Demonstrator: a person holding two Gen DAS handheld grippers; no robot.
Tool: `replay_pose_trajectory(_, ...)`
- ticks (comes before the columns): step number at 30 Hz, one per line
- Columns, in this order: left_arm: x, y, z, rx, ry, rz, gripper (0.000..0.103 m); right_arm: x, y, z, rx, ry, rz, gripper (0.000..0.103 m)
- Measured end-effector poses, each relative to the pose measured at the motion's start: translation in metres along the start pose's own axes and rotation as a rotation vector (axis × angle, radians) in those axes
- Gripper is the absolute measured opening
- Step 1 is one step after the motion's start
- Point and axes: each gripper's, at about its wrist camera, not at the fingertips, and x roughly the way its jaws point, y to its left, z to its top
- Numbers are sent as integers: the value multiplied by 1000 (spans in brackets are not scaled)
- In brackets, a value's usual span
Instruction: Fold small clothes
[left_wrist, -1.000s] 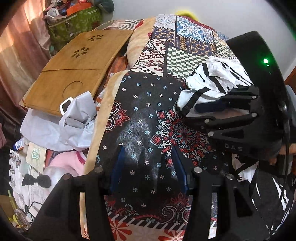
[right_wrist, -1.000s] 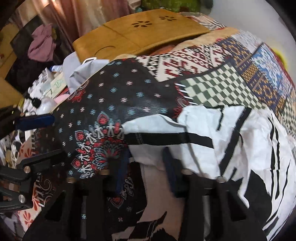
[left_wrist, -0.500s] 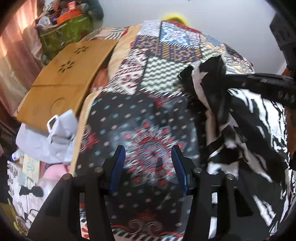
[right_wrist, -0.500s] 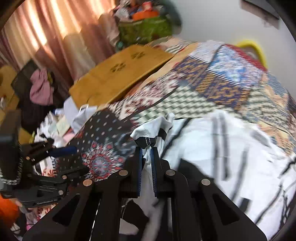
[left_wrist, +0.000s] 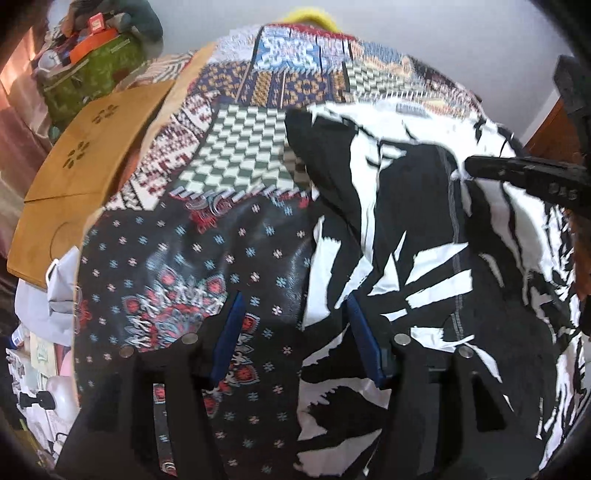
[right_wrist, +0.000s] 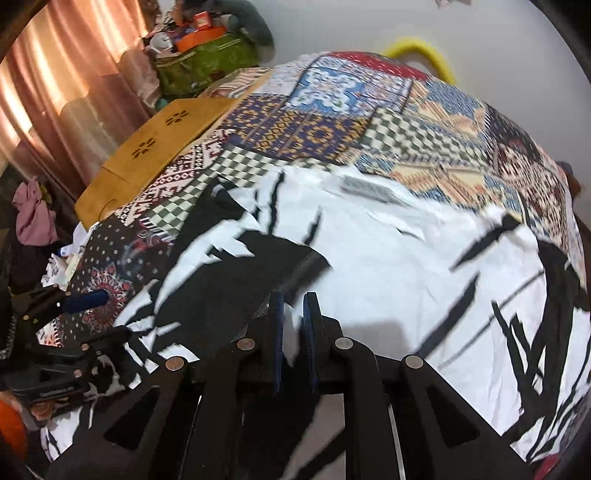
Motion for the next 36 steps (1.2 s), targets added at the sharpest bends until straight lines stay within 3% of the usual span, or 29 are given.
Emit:
replay_pose_trajectory(2, 9, -1, -2, 2, 21, 7, 57, -5, -4, 0, -1, -9, 8, 12)
replay_pose_trajectory(6, 14, -1, -7, 6, 29, 14, 61, -6, 5, 9, -37, -28, 46, 47)
replay_pose_trajectory(8, 14, 0, -8, 10, 19, 17, 62, 1, 11, 14, -63, -50, 43, 49)
replay_pose_trajectory(12, 14, 3, -12, 22, 3, 25, 64, 38, 9, 19, -44, 6, -6, 49)
replay_pose_trajectory(14, 15, 4, -13, 25, -2, 22, 64, 47, 4, 17, -19, 9, -26, 40)
replay_pose_trajectory(16, 14, 4, -13, 26, -5, 19, 64, 46, 4, 16, -17, -5, -37, 14)
replay_pose_trajectory(19, 14, 6, -13, 14, -18, 41, 64, 42, 6, 14, -31, -4, -21, 5)
replay_pose_trajectory(24, 13, 16, -13, -30, -41, 100, 64, 23, 6, 6, -70, -68, -48, 3)
replay_pose_trajectory(28, 17, 29, -18, -58, -24, 114, 65, 29, -7, -4, -78, -34, -97, 3)
replay_pose_trajectory(36, 10, 26, -20, -13, -16, 215, 64, -1, 6, -6, -93, -72, -146, 8)
